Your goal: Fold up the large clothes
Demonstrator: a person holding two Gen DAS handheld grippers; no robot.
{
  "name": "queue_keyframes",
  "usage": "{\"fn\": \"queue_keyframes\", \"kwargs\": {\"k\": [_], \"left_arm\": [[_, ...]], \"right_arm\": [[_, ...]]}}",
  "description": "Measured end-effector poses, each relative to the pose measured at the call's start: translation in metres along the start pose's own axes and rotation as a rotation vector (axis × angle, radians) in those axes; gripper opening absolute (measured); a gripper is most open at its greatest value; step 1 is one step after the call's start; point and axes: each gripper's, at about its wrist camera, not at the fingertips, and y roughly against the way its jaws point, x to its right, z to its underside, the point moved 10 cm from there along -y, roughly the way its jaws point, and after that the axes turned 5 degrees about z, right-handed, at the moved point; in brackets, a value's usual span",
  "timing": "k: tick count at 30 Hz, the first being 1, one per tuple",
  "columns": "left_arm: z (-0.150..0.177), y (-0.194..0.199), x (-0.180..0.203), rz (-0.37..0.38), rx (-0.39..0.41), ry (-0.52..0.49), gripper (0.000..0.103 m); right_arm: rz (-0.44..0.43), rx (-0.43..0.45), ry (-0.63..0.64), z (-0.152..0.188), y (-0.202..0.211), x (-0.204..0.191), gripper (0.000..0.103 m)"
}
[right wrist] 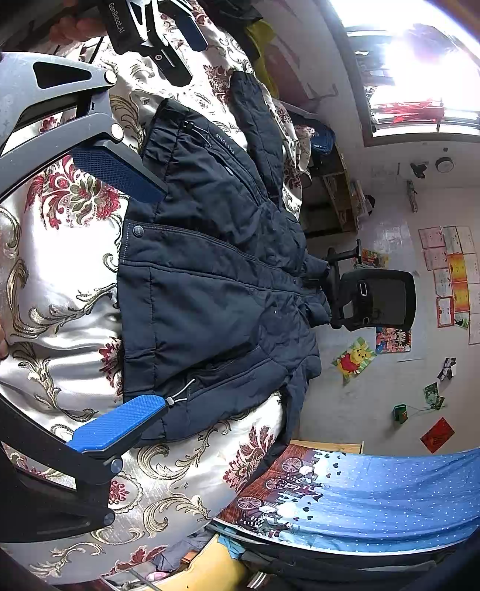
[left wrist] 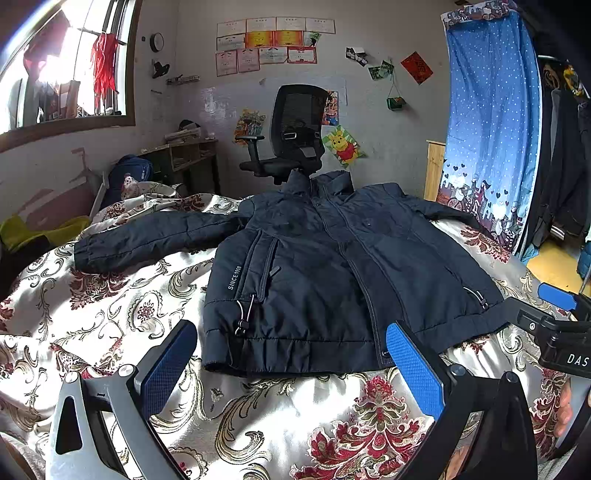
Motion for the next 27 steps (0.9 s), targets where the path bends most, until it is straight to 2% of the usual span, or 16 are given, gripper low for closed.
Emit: {"fn": "queue_keyframes", "kwargs": {"k": [9, 16, 21, 27], "left_arm": [[0.001, 0.0, 0.003, -0.002, -0.01, 0.0, 0.103], [0.003, -0.008, 0.003, 0.003, -0.041, 0.019, 0.103], [-0.013, -0.013, -0.01, -0.045, -0.049, 0.018, 0.103], [-0.057, -0.014, -0.019, -0.096, -0.035, 0.003, 0.103]], "right_arm": [[0.01, -0.015, -0.001, 0.009, -0.003, -0.006, 0.102], [0.125, -0.053, 0.036, 0.007, -0.009, 0.003, 0.102], [0.167, -0.052, 0.073, -0.007, -0.007, 0.003, 0.102], [0.208, -0.018, 0.146, -0.039, -0.01, 0.001, 0.102]]}}
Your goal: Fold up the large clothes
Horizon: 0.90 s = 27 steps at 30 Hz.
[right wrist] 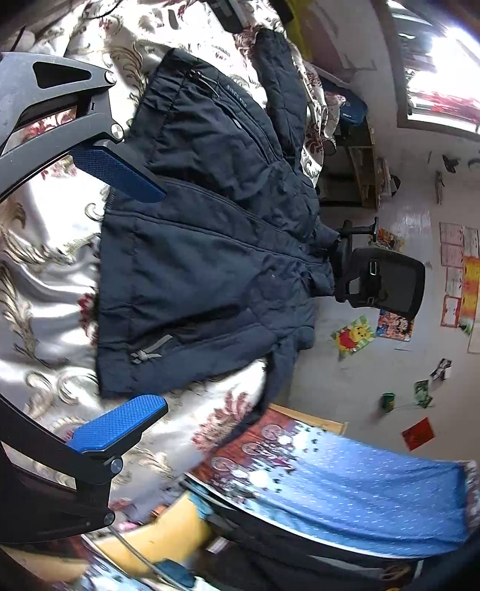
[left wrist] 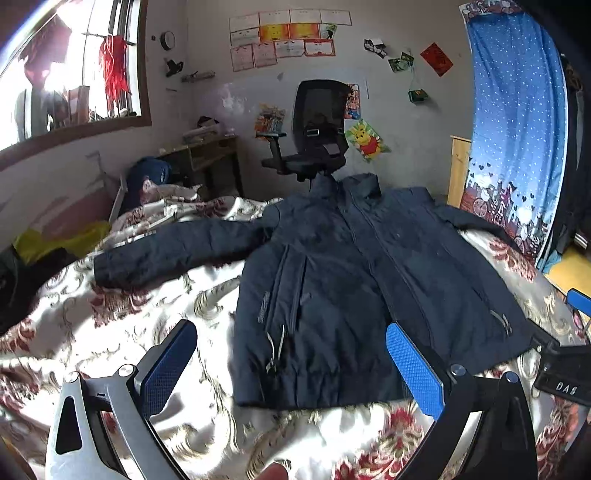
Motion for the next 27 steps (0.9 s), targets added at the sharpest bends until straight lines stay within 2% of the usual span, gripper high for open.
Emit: {"fn": "queue_keyframes", "kwargs": {"k": [6, 10, 17, 22, 27], "left_arm": [[-0.048, -0.017, -0.004, -0.034, 0.027, -0.021, 0.103], [-0.069, -0.04, -0.004, -0.127, -0.004, -0.079, 0.103], [-0.085, -0.097, 0.014, -0.1, -0.093, -0.098, 0.103], [-0.091, -0.141, 0.037, -0.076, -0.145, -0.116, 0.103], [-0.099, -0.2, 0.065, -0.067, -0.199, -0.133, 0.103]], "right_arm": [[0.003, 0.018, 0.01, -0.039, -0.015, 0.012, 0.102], [-0.015, 0.012, -0.018, -0.054, -0.035, 0.022, 0.102], [-0.044, -0.035, -0.144, -0.055, -0.089, 0.068, 0.102], [0.024, -0.118, -0.31, -0.041, -0.14, 0.122, 0.102], [-0.023, -0.153, -0.553, -0.021, -0.185, 0.168, 0.102]]}}
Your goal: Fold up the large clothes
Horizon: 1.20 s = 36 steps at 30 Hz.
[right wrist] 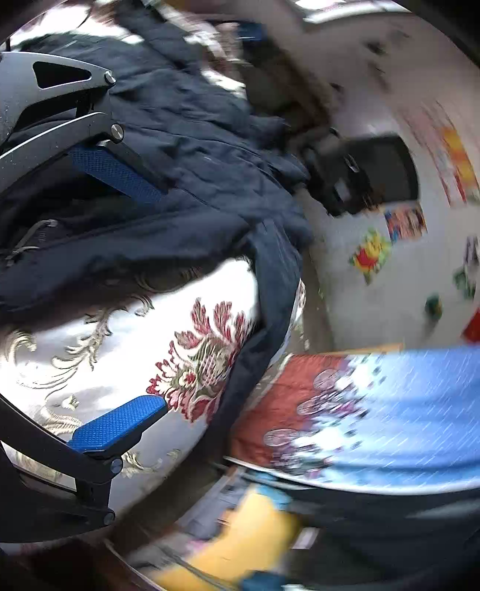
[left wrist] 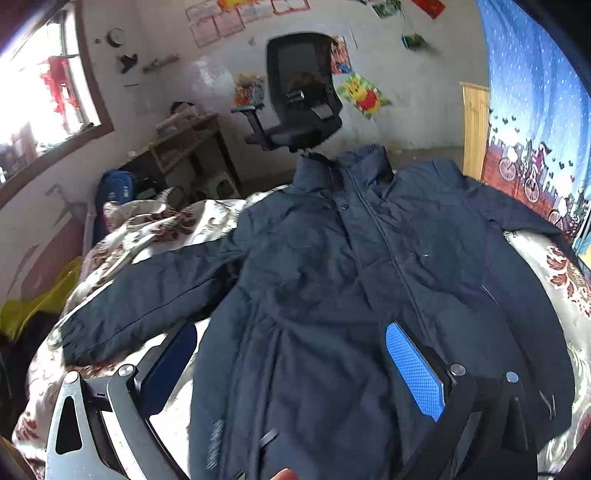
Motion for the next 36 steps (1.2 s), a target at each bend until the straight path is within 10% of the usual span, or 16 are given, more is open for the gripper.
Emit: {"fn": "queue_keyframes", "kwargs": {"k": [16, 22, 29, 36], "left_arm": [[-0.079, -0.119, 0.146, 0.256, -0.061, 0.01, 0.103], [-0.109, -0.165, 0.188, 0.297, -0.056, 0.074, 0.103], [-0.11, -0.204, 0.238, 0.317, -0.095, 0.05, 0.103], [-0.094, -0.233, 0.26, 0.293, -0.179, 0.033, 0.103]], "right_arm": [[-0.2, -0.183, -0.542, -0.026, -0.139, 0.059, 0.101], [-0.191, -0.241, -0.701, -0.043, -0.185, 0.076, 0.07], [-0.096, -0.226, -0.697, -0.046, -0.213, 0.09, 0.009], [-0.043, -0.132, -0.55, -0.077, -0.196, 0.093, 0.003]]}}
